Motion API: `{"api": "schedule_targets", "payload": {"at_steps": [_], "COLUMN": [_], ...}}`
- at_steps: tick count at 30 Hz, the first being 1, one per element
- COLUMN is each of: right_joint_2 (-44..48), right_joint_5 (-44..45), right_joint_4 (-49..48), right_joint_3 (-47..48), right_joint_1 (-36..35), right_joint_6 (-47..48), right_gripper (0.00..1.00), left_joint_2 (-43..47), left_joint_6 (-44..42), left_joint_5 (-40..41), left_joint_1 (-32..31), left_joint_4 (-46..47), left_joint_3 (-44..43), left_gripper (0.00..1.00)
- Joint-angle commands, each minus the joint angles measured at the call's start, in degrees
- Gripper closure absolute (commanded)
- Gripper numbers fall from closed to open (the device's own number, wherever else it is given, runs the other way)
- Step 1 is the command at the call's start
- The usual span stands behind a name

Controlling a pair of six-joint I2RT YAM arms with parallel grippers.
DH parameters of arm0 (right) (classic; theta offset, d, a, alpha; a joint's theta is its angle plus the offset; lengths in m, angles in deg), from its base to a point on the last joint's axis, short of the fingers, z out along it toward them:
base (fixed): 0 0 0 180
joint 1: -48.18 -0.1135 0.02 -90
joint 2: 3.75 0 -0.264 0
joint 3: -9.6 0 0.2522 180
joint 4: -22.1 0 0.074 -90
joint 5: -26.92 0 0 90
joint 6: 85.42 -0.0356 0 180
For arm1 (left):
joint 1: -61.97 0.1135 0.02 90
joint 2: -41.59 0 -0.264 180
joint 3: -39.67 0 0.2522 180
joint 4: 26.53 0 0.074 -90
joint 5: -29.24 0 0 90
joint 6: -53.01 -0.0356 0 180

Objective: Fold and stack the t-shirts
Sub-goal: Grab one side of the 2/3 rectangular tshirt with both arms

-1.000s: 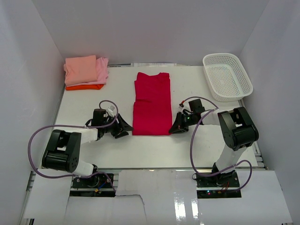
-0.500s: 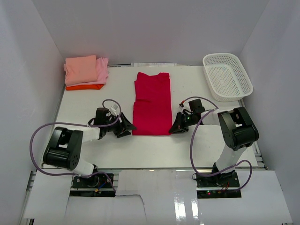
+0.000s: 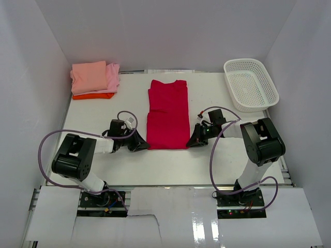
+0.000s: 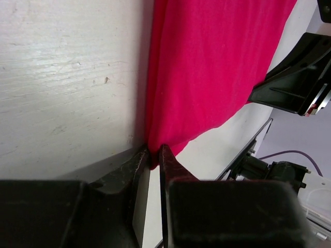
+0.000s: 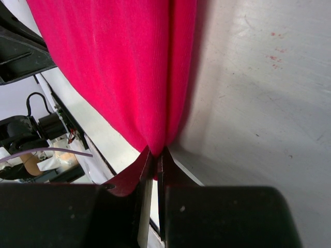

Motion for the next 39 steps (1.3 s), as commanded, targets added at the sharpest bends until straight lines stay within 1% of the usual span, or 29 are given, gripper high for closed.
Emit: {"api": "schedule_targets", "payload": {"at_steps": [1,4,6,7,8,9,13,17,22,23,26,32,35,39], "right_joint_2": [0.4,0.6,0.6,0.6,0.6,0.6,1.1,3.1,7.6,8.4,12.1,16.1,18.5,21.9], "right_joint_5": [-0.2,-0.1,-0.1,-0.1,-0.1,-0.1,0.1,0.4,0.2,0.0,-0.1,-1.3,-1.9,-1.9], "right_joint_4": [-0.5,-0.1,0.0,0.2,0.4,0.7,4.2,7.5,11.7,12.3,14.6,19.5,21.4,23.6], "right_joint_3": [0.4,0.6,0.8,0.9,1.2,1.3,2.0,1.7,0.0,-0.4,-1.8,-5.2,-6.5,-5.3], "right_joint_1": [-0.2,-0.2,-0.1,-0.2,-0.2,-0.2,-0.2,-0.2,-0.2,-0.2,-0.2,-0.2,-0.2,-0.2], "right_joint_6": [0.0,0.2,0.3,0.3,0.3,0.4,1.7,3.0,4.1,4.1,4.3,4.7,4.8,4.4], "right_gripper": [0.92,0.92,0.92,0.92,0.92,0.92,0.92,0.92,0.92,0.92,0.92,0.92,0.92,0.92], "left_joint_2": [-0.9,-1.6,-2.6,-2.9,-3.0,-3.0,-1.8,-0.1,5.3,6.2,10.6,17.9,19.9,22.0], "left_joint_6": [-1.4,-1.7,-2.0,-2.3,-2.4,-2.4,-3.1,-4.0,-5.0,-5.1,-4.4,-1.7,-0.9,-0.3], "left_joint_5": [1.8,1.4,1.0,0.6,0.6,0.6,-0.3,-2.0,-3.8,-4.2,-5.4,-8.0,-8.5,-8.9], "left_joint_1": [-1.1,-1.8,-2.4,-2.6,-2.9,-2.9,-2.9,-2.9,-2.9,-2.9,-2.9,-3.3,-3.8,-4.0], "left_joint_4": [-2.0,-1.8,-1.8,-1.7,-1.8,-1.8,-2.6,-6.0,-9.7,-12.3,-14.2,-18.0,-19.4,-21.4], "left_joint_3": [1.1,0.8,0.1,-0.2,-0.4,-0.7,-1.2,-2.1,-1.8,-1.6,-0.3,1.8,2.6,1.2], "left_gripper": [0.76,0.76,0.8,0.85,0.97,1.0,1.0,1.0,1.0,1.0,1.0,1.0,1.0,1.0]}}
